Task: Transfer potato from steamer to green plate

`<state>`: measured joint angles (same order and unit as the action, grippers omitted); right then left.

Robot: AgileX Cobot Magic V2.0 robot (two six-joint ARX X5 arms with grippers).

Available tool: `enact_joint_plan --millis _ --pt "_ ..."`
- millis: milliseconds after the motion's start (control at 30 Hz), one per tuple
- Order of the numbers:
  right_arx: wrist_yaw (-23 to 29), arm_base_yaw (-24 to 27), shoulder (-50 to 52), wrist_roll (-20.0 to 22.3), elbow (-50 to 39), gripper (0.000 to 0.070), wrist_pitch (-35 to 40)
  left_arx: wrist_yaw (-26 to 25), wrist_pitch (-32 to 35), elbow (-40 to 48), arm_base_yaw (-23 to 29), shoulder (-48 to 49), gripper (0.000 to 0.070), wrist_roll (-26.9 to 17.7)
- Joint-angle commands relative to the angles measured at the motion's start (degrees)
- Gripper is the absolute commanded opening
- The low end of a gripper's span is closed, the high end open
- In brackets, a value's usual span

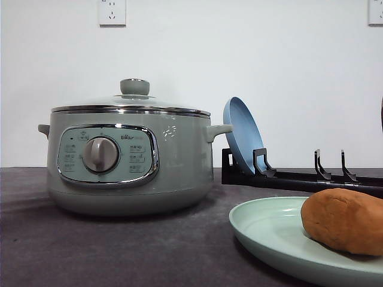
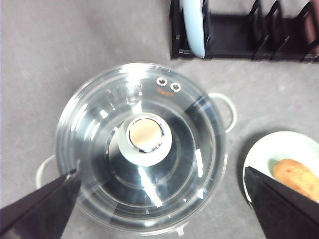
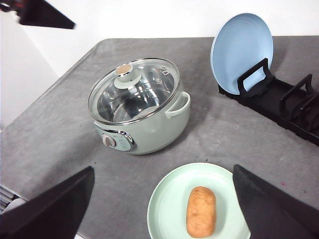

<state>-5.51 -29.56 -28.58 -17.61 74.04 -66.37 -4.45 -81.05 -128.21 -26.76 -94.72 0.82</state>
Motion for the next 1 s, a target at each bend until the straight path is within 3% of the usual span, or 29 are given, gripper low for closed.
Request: enact_joint_plan --millis 0,167,733,967 --pt "1.6 -0.3 -0.1 1.7 0.7 0.0561 0.7 0.0 -1.6 -0.1 -0.3 1.4 0.0672 0.2" --pt "7.0 -0.3 -0.2 2.2 0.7 0.0561 0.0 0.9 0.6 6.1 -0.3 8.1 0.0669 -0.3" --pt "7.0 -0.3 -0.2 3.1 0.7 0.0561 0.1 1.4 22.1 50.5 -0.3 42.4 0.0663 -2.9" --pt "7.1 -0.3 -0.2 4.3 0.7 0.056 0.1 1.2 26.6 61.0 -0.3 55.7 0.0664 0.7"
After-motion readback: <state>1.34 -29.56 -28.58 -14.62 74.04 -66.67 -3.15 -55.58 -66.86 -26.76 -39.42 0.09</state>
